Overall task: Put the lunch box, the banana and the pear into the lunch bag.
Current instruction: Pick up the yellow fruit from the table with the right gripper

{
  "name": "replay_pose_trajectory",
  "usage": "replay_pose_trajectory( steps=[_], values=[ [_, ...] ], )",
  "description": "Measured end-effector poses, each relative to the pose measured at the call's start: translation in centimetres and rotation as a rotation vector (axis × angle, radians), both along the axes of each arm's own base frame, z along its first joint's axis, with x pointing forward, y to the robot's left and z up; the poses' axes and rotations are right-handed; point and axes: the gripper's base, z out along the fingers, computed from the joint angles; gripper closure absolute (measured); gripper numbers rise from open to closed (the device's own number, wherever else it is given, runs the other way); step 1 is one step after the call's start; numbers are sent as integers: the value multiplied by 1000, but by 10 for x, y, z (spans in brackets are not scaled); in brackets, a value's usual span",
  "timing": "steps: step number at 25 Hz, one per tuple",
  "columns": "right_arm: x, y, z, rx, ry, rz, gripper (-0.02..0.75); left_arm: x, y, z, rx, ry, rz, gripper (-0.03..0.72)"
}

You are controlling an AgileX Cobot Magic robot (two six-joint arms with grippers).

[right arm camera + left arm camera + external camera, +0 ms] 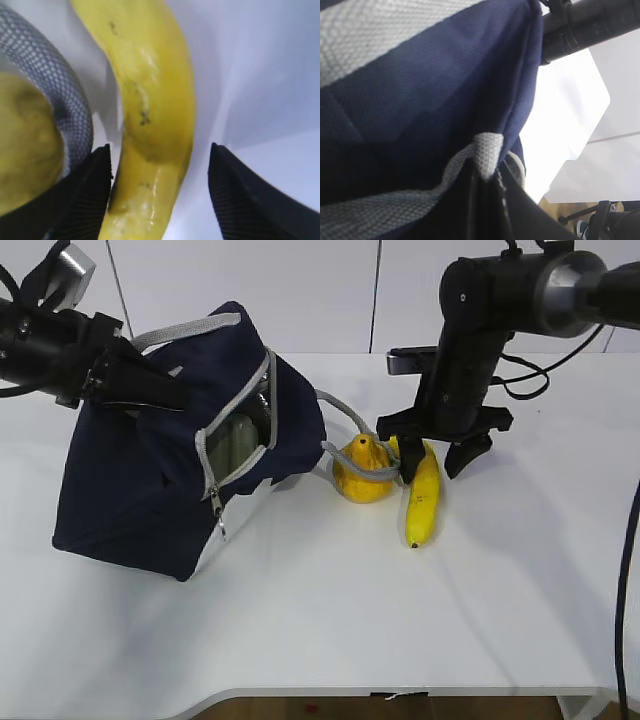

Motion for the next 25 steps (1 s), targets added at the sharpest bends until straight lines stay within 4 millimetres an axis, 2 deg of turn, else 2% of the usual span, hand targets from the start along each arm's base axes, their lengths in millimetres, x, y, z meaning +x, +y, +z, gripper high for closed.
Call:
replay_pose_trajectory(
  steps=[2,8,15,21,25],
  values=[
    [0,0,-1,-1,2,0,272,0,0,0,0,0,0,676],
    [0,0,-1,1,4,-1,458,0,0,0,2,0,-1,676],
    [-2,-2,4,-25,40,9,477,0,0,0,2,0,-1,676],
    [9,-5,29,-73,-58,41,477,0,0,0,3,-1,1,676],
    [9,-8,42,-98,-89,47,479,0,0,0,6,-2,3,676]
  ],
)
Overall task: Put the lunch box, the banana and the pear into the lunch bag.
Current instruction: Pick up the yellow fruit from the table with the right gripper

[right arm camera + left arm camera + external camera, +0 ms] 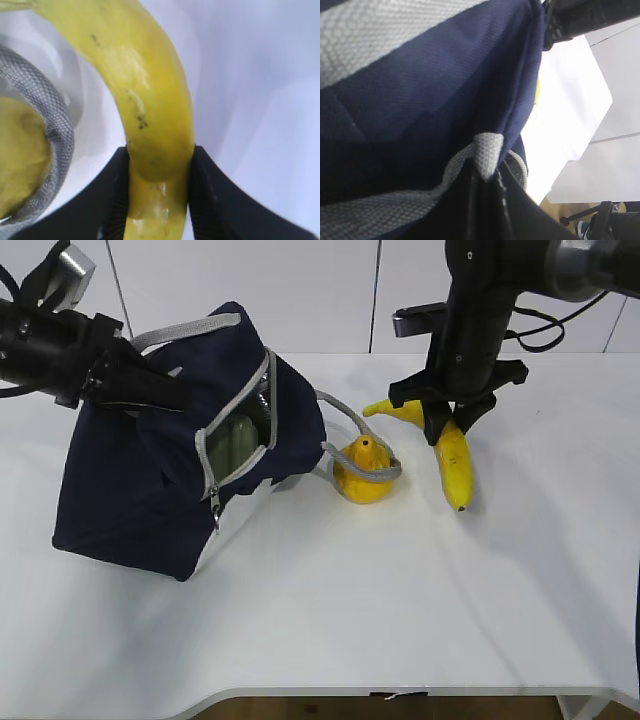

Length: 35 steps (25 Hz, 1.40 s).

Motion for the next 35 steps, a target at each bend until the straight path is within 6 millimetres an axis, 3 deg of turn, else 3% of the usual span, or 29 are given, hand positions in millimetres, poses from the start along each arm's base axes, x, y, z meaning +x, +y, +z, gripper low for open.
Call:
replay_pose_trajectory(
  steps=[8,14,21,26,35],
  values=[
    [-13,-2,49,40,-86,10,479,1,1,0,6,-5,11,676],
    [-26,19,73,291,-66,84,479,1,0,0,2,-6,15,676],
    [-32,38,79,510,-28,152,479,3,-1,4,-53,-2,44,676],
    [-33,44,82,573,-21,172,479,5,-2,6,-84,0,61,676],
    [-23,44,51,525,32,161,479,7,-3,10,-137,4,89,676]
  ],
)
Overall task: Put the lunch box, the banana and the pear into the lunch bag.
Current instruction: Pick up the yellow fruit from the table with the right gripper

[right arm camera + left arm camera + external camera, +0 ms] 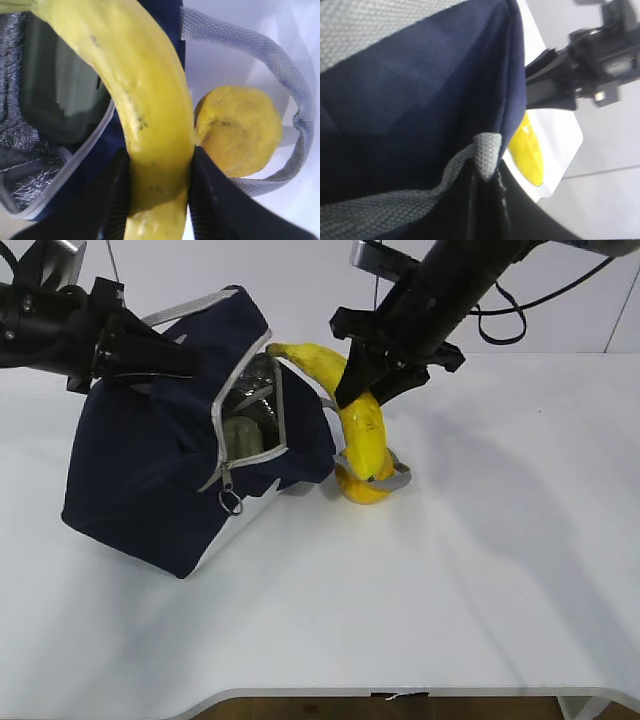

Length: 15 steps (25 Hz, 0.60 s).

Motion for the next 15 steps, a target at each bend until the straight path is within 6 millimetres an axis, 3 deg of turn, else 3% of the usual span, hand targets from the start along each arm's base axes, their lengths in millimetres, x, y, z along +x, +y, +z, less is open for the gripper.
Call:
replay_pose_trajectory(
  steps=[7,15],
  values=[
    [3,9,-13,86,63,-6,479,1,0,0,-6,2,5,676],
    [6,11,-2,122,33,-6,479,0,0,0,-7,3,2,676]
  ],
)
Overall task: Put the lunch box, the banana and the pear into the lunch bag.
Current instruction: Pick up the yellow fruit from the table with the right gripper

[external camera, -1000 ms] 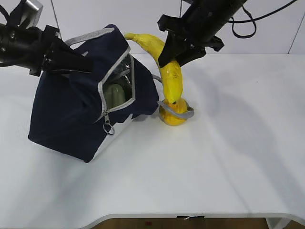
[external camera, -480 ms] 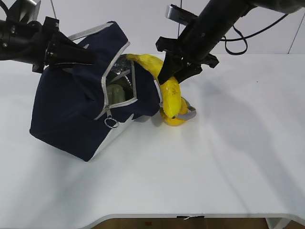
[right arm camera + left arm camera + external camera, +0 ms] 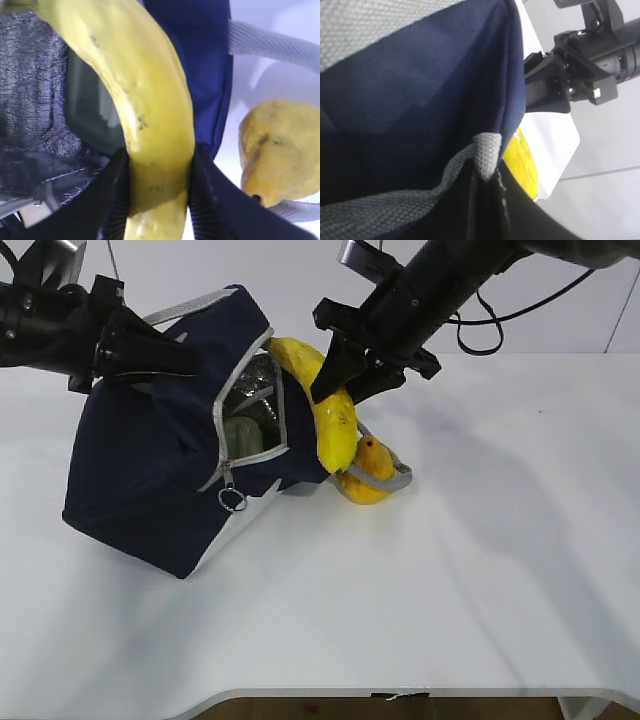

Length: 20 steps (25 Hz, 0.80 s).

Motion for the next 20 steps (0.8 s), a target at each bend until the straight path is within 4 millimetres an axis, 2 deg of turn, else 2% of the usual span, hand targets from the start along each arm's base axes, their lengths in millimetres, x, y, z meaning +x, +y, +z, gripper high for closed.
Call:
replay_pose_trajectory(
  steps=[4,10,20],
  values=[
    [2,4,1,43,5,-1,479,0,0,0,0,0,0,676],
    [8,15,-12,137,53,-2,479,0,0,0,-1,1,-2,676],
    [11,43,-9,187,-69,-24,479,-1,-1,0,-7,3,-13,676]
  ],
)
